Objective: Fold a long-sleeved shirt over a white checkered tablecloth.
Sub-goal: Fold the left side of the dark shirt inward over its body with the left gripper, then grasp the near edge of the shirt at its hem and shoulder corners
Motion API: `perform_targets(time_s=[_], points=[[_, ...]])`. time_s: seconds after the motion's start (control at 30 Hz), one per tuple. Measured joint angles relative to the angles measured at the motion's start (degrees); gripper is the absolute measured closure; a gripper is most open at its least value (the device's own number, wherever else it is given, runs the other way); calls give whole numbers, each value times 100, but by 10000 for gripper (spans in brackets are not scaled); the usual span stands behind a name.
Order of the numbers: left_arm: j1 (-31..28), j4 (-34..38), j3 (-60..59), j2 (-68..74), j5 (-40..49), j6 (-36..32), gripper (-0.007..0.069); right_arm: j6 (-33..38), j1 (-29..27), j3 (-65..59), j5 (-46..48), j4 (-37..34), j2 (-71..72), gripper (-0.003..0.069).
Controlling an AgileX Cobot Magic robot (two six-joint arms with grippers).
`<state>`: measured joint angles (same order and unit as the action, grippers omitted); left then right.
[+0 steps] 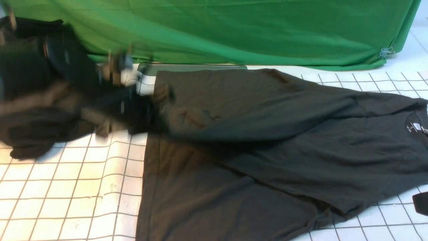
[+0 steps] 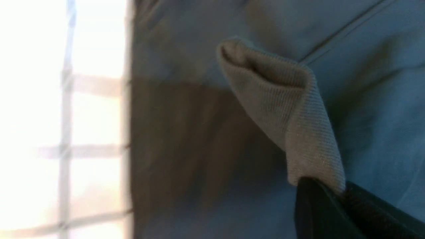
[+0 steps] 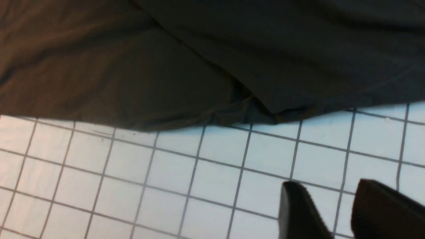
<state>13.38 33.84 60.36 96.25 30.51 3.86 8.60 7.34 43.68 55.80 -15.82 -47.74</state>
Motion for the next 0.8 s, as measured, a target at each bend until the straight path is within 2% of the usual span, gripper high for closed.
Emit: perform_targets(time_s=[0.07,0.2,0.27,0.3,0.37,0.4,0.43,0.47,0.5,0.57,0.67,0.8], points=[[120,176,-503,5,-464,-343,594,6,0,0,-31,0,0,421],[324,250,-776,5,-749,-611,554,10,0,0,-111,0,0,420],[421,244,-803,-1,-695,-672,486,10,0,0,-184,0,0,420],[417,244,-803,-1,-695,-673,480,10,0,0,-184,0,0,420],[422,60,-794,-55,-385,-681,379,10,0,0,-208,4,0,420],[421,27,-787,-64,-356,-675,372,10,0,0,-208,4,0,420],[388,-332,-721,-175,-85,-662,308,10,0,0,-208,4,0,420],[380,-332,-708,-189,-52,-663,308,10,0,0,-208,4,0,420],[314,-596,-621,-318,206,-617,258,10,0,0,-208,4,0,420],[205,-894,-460,-526,614,-510,214,10,0,0,-208,4,0,420],[43,-1134,-270,-898,1286,-386,180,15,0,0,-208,4,0,420],[81,-1099,-359,-1377,2401,-386,183,24,0,0,-208,4,0,420]])
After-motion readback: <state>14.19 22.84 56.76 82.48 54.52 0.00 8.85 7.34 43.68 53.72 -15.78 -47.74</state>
